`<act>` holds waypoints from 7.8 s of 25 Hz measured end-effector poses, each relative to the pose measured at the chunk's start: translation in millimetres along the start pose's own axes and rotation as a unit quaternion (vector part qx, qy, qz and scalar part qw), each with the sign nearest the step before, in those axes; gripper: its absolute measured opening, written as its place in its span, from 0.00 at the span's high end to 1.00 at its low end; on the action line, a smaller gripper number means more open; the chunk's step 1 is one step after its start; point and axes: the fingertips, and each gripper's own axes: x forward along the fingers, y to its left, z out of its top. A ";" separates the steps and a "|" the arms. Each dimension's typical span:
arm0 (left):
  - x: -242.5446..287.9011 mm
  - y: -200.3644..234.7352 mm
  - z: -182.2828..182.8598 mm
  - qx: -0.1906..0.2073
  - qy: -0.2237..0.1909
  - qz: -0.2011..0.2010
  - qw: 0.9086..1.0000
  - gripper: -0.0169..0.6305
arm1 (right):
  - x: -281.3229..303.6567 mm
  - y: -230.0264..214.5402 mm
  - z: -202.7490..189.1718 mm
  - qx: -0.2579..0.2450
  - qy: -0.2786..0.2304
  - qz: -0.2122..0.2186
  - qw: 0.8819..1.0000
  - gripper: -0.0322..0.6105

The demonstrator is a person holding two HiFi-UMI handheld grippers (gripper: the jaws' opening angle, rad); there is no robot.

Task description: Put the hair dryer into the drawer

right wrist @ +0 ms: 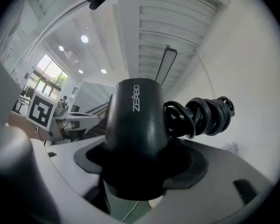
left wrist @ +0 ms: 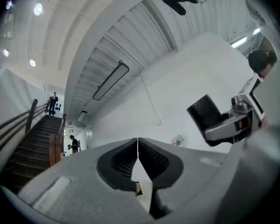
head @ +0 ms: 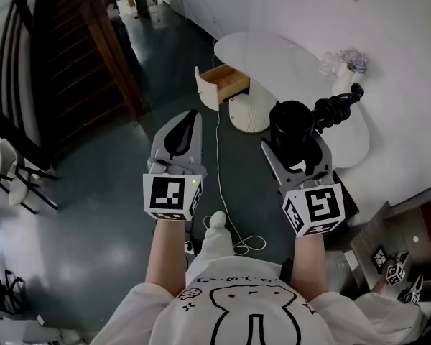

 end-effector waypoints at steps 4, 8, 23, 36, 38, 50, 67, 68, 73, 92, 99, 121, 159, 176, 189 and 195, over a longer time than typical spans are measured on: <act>4.0 3.0 -1.5 -0.003 -0.004 0.006 1.000 0.95 | 3.0 -5.3 -4.3 -0.001 0.002 -0.001 1.000 0.41; 10.0 5.5 -5.7 -0.005 -0.011 0.009 1.000 0.95 | 9.7 -8.1 -9.9 -0.005 0.003 -0.002 1.000 0.41; 150.7 121.1 -70.9 -0.029 -0.001 0.011 1.000 0.95 | 189.9 -52.1 -37.1 0.018 0.027 -0.011 0.999 0.41; 237.4 216.3 -126.5 -0.050 0.006 -0.005 0.999 0.95 | 318.3 -52.2 -63.7 0.009 0.058 -0.024 0.998 0.41; 241.3 222.3 -134.2 -0.052 0.009 -0.007 0.999 0.95 | 327.4 -50.4 -67.9 0.008 0.065 -0.023 0.998 0.41; 280.5 252.2 -171.3 -0.065 0.017 -0.001 0.998 0.95 | 390.3 -49.9 -87.0 -0.017 0.086 0.009 0.996 0.41; 442.5 275.7 -226.3 -0.044 0.045 0.041 0.997 0.95 | 537.8 -161.1 -144.6 -0.007 0.097 0.068 0.993 0.41; 454.4 278.3 -229.8 -0.044 0.047 0.046 0.997 0.95 | 549.0 -168.9 -148.7 -0.006 0.098 0.073 0.992 0.41; 509.5 293.3 -243.9 -0.041 0.051 0.072 0.995 0.95 | 604.8 -205.8 -164.3 0.000 0.099 0.097 0.990 0.41; 549.5 343.5 -334.3 -0.059 0.118 0.149 0.980 0.95 | 713.8 -186.4 -233.0 -0.014 0.131 0.226 0.965 0.41; 536.0 383.5 -357.9 -0.073 0.138 0.146 0.977 0.95 | 739.7 -128.8 -251.7 -0.028 0.159 0.257 0.953 0.41; 509.6 440.2 -433.4 -0.094 0.209 0.141 0.963 0.95 | 774.1 -38.1 -376.8 -0.025 0.304 0.373 0.876 0.41; 489.0 442.2 -500.7 -0.124 0.278 0.123 0.945 0.95 | 743.7 -53.6 -550.5 0.109 0.593 0.261 0.754 0.41; 475.7 427.9 -519.1 -0.110 0.295 0.097 0.944 0.95 | 721.1 -67.4 -622.8 0.060 0.646 0.178 0.740 0.41; 464.7 430.3 -539.4 -0.094 0.307 0.084 0.943 0.95 | 725.3 -76.1 -676.8 0.054 0.683 0.127 0.717 0.41; 456.1 438.1 -548.7 -0.091 0.312 0.092 0.941 0.95 | 727.7 -70.0 -696.8 0.062 0.689 0.127 0.711 0.41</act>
